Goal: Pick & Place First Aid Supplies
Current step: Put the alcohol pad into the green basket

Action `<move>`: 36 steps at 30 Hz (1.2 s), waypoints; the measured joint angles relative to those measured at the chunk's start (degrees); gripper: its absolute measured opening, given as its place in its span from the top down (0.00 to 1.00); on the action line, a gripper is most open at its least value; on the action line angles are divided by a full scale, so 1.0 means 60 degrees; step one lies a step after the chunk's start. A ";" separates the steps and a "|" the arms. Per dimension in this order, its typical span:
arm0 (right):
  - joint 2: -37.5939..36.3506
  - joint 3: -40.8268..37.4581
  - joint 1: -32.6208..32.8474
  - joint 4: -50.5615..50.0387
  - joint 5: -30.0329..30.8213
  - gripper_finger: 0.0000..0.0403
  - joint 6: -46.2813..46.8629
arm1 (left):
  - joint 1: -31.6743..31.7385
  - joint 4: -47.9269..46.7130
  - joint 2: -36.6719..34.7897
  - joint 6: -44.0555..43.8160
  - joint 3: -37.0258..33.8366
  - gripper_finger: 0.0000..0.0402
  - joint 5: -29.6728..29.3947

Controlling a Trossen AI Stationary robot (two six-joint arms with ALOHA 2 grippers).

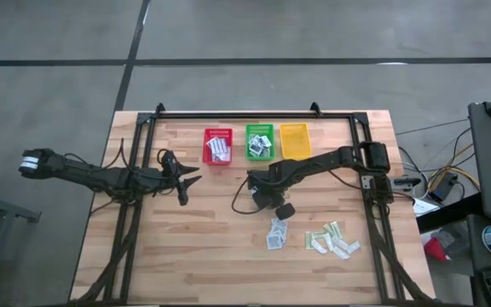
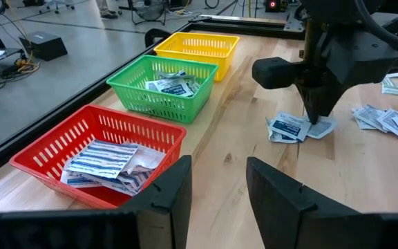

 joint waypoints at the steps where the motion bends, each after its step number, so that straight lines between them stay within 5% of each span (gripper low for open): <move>1: -0.0002 0.0000 -0.0001 -0.0017 0.0032 0.91 0.0028 | 0.0002 0.0000 0.0000 0.0000 0.0000 0.67 0.0000; 15: -0.1359 -0.0010 -0.0088 -0.0822 -0.0590 0.98 -0.0072 | 0.0000 0.0004 0.0000 0.0000 0.0000 0.67 0.0000; 20: -0.1837 0.0051 -0.0561 -0.0757 -0.3410 0.98 0.0048 | 0.0003 0.0010 0.0000 0.0000 0.0000 0.67 0.0000; 27: -0.1847 0.0035 -0.1636 -0.0525 -0.9738 0.98 0.0762 | 0.0004 0.0060 0.0000 -0.0004 0.0000 0.67 0.0000; 31: -0.1832 0.0033 -0.1978 -0.0196 -1.2524 0.98 0.0987 | 0.0002 0.0069 0.0000 -0.0004 0.0000 0.67 0.0000; 33: -0.1832 0.0033 -0.2078 -0.0044 -1.3413 0.98 0.1154 | 0.0001 0.0073 0.0000 -0.0008 0.0000 0.67 0.0000; 36: -0.1832 0.0033 -0.2124 0.0028 -1.3391 0.98 0.1494 | 0.0001 0.0076 0.0000 -0.0022 0.0000 0.67 0.0000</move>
